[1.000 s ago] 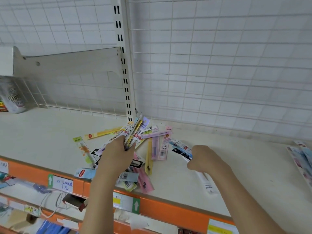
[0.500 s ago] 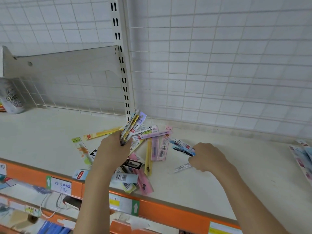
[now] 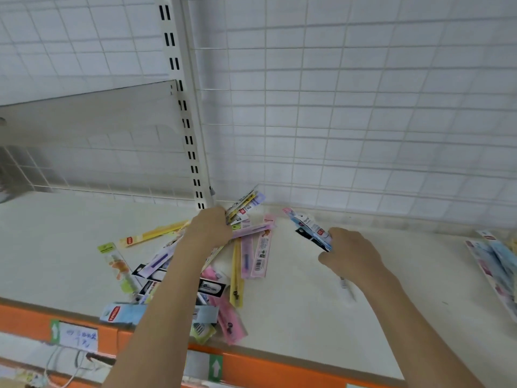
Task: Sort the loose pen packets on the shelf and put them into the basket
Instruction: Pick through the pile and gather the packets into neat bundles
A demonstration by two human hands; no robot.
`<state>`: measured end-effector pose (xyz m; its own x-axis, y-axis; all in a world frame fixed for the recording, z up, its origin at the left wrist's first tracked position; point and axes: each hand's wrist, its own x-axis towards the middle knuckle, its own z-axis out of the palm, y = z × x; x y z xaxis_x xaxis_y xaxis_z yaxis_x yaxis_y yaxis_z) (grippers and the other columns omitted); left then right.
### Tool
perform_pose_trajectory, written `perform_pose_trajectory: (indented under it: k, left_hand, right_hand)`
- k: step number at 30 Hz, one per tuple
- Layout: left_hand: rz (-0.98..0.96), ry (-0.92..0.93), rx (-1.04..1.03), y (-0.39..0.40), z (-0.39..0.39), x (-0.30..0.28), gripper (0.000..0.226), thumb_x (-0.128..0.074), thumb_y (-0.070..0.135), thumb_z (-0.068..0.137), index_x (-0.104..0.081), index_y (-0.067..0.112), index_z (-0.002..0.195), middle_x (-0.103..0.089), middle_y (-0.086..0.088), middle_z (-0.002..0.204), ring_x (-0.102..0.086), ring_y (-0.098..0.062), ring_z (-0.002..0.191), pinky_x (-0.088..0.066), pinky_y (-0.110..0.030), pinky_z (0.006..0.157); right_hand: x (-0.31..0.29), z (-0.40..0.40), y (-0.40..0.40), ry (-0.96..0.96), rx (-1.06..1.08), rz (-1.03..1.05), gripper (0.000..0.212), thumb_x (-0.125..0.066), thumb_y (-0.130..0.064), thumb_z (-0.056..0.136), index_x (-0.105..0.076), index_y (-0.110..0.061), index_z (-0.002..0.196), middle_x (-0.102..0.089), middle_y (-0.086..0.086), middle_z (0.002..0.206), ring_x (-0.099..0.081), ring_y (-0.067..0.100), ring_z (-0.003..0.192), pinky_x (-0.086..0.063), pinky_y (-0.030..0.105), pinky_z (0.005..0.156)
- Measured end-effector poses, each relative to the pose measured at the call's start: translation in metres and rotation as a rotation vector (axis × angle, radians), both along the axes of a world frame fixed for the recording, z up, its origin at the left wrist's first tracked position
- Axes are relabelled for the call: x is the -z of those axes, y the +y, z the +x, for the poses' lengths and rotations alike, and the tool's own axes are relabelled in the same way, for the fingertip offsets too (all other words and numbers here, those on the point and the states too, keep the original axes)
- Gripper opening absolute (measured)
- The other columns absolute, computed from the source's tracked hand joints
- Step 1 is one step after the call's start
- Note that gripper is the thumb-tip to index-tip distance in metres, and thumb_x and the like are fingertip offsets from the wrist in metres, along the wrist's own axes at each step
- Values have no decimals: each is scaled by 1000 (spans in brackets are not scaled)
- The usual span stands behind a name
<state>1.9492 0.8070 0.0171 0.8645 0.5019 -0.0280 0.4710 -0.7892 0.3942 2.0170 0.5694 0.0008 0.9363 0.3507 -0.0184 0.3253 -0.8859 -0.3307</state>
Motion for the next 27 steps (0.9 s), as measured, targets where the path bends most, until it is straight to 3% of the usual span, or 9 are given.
perform_pose_trajectory:
  k: [3,5,8,11,15,19,22,24,27]
  left_hand:
    - [26,85,22,-5,15,7,20,-55,27,87,-50,9,79,-50,-4,73,-51,-25,74,-39,-28,59]
    - [70,134,28,-6,23,15,35,-57,36,86,-57,5,102,-60,-10,95,-59,-28,89,-45,-31,71]
    - [158,165,9,-6,25,24,35,-54,27,86,-55,6,114,-61,-13,113,-59,-28,103,-47,-32,78]
    - [162,136,-7,-7,22,18,29,-52,22,86,-57,3,108,-62,-14,105,-60,-29,99,-47,-32,76]
    - [9,75,-62,-7,10,-6,9,-50,8,79,-54,6,70,-65,-9,74,-61,-27,71,-48,-29,63]
    - [-213,-61,-82,-3,-5,-26,12,-49,6,80,-57,10,71,-69,-3,63,-60,-16,52,-49,-22,55]
    - [-256,-182,-83,-2,-17,-34,11,-52,12,82,-56,4,74,-73,-12,79,-58,-22,54,-50,-28,56]
    - [-262,-302,-95,-2,-24,-34,25,-56,21,84,-62,-3,81,-72,-19,86,-58,-26,60,-54,-35,62]
    - [-278,-409,-125,-2,-34,-31,29,-52,21,87,-59,-1,69,-65,-18,69,-64,-36,67,-49,-34,57]
  right_hand:
    - [-1,4,-5,-13,46,65,23,-55,-24,84,-37,-14,92,-45,-2,74,-50,24,69,-36,29,55]
    - [-2,6,-8,-21,65,80,21,-53,-25,85,-38,-13,94,-46,-2,74,-49,20,64,-34,27,51]
    - [-2,8,-10,-9,75,26,14,-53,-26,85,-44,-16,90,-48,-3,73,-51,22,69,-33,26,51]
    - [0,11,-7,21,81,15,7,-53,-26,84,-49,-20,84,-49,-5,70,-53,23,70,-33,25,52]
    - [0,14,4,92,54,75,14,-50,-24,84,-44,-20,72,-56,0,76,-57,25,73,-39,27,54]
    - [4,17,20,151,-10,187,4,-48,-18,81,-50,-15,80,-67,9,89,-68,30,81,-55,38,79]
    - [6,20,37,136,-55,174,7,-48,-16,81,-46,-17,73,-62,4,77,-64,27,73,-52,31,67]
    - [7,22,48,122,-71,169,20,-49,-16,82,-38,-20,66,-51,0,67,-53,24,65,-38,28,55]
    - [9,25,66,120,-85,181,21,-55,-22,82,-41,-22,67,-55,2,73,-56,25,70,-37,28,55]
